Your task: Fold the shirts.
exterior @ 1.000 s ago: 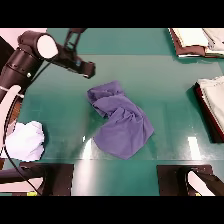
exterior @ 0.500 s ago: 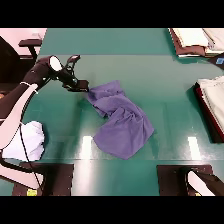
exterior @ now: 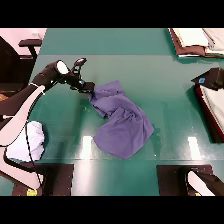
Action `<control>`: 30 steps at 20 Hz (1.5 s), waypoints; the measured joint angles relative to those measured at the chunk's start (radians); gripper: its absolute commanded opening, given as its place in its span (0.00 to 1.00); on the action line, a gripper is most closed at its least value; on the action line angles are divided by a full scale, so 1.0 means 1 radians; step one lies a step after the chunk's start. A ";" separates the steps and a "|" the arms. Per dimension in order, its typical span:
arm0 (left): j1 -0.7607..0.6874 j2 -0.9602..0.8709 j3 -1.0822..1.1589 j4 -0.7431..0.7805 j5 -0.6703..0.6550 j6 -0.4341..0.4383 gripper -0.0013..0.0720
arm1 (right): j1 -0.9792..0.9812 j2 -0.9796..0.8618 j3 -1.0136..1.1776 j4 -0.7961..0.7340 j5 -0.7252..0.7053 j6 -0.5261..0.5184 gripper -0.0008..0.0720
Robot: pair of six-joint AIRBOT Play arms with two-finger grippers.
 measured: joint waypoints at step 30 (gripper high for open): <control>0.023 0.484 0.190 0.195 -0.110 0.025 0.05 | 0.220 -0.097 -0.208 -0.077 -0.269 0.048 0.03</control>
